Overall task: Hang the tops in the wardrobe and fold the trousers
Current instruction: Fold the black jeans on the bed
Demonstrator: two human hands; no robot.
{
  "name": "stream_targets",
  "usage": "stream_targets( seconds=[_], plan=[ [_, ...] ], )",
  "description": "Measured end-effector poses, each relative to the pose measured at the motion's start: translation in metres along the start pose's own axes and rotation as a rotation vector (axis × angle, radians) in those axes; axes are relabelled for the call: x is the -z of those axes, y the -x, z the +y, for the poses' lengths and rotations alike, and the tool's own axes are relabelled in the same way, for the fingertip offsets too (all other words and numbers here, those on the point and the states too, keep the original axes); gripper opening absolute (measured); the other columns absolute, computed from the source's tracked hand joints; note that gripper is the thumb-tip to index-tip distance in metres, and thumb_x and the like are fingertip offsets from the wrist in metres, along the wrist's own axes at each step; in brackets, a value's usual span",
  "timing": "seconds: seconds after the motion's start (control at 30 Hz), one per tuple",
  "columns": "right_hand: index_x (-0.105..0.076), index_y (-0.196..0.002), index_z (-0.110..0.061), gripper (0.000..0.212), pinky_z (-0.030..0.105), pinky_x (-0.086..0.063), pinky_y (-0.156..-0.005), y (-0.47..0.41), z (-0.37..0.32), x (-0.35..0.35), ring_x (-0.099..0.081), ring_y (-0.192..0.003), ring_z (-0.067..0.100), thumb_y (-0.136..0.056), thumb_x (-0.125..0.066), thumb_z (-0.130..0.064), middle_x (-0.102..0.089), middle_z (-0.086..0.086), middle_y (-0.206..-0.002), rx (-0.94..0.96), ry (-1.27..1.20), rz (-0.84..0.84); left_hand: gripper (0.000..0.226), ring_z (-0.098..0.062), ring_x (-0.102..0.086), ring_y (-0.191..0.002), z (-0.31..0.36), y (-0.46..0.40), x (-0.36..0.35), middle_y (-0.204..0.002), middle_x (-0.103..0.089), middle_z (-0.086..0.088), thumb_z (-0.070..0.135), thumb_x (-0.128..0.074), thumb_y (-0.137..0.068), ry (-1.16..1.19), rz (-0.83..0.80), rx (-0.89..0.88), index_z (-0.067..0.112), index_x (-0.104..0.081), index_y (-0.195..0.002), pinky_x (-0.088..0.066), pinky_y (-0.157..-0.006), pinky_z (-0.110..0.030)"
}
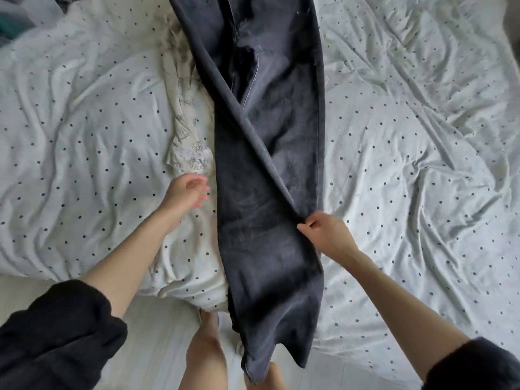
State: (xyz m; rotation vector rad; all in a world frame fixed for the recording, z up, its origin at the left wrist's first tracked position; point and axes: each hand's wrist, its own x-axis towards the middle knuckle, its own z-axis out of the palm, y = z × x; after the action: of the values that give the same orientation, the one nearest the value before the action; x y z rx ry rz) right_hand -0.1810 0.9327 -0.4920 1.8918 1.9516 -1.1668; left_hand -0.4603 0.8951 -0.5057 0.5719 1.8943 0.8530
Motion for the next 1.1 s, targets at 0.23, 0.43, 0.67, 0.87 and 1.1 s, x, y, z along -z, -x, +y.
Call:
stream_targets(
  seconds=[0.23, 0.43, 0.67, 0.87, 1.1],
  plan=[
    [-0.056, -0.126, -0.016, 0.034, 0.029, -0.044, -0.088, -0.073, -0.126, 0.039, -0.059, -0.103, 0.019, -0.096, -0.050, -0.033, -0.063, 0.000, -0.110, 0.291, -0.175, 0.287, 0.023, -0.021, -0.062, -0.089, 0.107, -0.092, 0.019, -0.109, -0.058, -0.007, 0.036, -0.048, -0.097, 0.161, 0.091, -0.086, 0.016, -0.050, -0.108, -0.056, -0.073, -0.032],
    [-0.040, -0.142, -0.013, 0.045, 0.025, -0.023, -0.108, -0.160, -0.222, 0.088, -0.028, -0.138, 0.022, -0.099, -0.044, -0.025, -0.037, 0.006, -0.148, 0.464, -0.029, 0.502, 0.070, -0.020, -0.060, -0.100, 0.200, -0.199, 0.054, -0.125, -0.053, -0.003, 0.056, -0.060, -0.083, 0.184, 0.179, -0.099, 0.015, -0.040, -0.136, -0.054, -0.060, -0.027],
    [-0.021, -0.150, -0.021, 0.058, 0.041, -0.012, -0.118, -0.242, -0.268, 0.108, -0.001, -0.146, 0.024, -0.098, -0.042, -0.036, -0.003, 0.007, -0.159, 0.366, 0.319, 0.194, 0.008, -0.014, -0.055, -0.072, 0.250, -0.256, 0.071, -0.082, -0.055, 0.001, 0.007, -0.052, -0.089, 0.089, 0.178, -0.258, 0.008, -0.052, -0.098, -0.048, -0.044, -0.017],
    [0.003, -0.148, -0.041, 0.061, 0.058, 0.004, -0.113, -0.271, -0.288, 0.105, 0.015, -0.145, 0.017, -0.096, -0.022, -0.059, 0.015, -0.001, -0.158, 0.243, 0.432, -0.069, 0.018, -0.013, -0.041, -0.070, 0.289, -0.257, 0.088, -0.075, -0.051, -0.007, 0.009, -0.048, -0.084, 0.067, 0.197, -0.578, -0.008, -0.056, -0.084, -0.032, -0.062, -0.027],
    [0.005, -0.149, -0.037, 0.055, 0.050, 0.003, -0.116, -0.286, -0.285, 0.108, 0.014, -0.145, 0.019, -0.099, -0.015, -0.050, 0.017, 0.002, -0.158, 0.393, 0.418, -0.103, 0.019, -0.015, -0.039, -0.067, 0.335, -0.260, 0.084, -0.068, -0.045, -0.005, 0.023, -0.046, -0.067, 0.039, 0.224, -0.554, 0.005, -0.052, -0.068, -0.030, -0.063, -0.031]
  ],
)
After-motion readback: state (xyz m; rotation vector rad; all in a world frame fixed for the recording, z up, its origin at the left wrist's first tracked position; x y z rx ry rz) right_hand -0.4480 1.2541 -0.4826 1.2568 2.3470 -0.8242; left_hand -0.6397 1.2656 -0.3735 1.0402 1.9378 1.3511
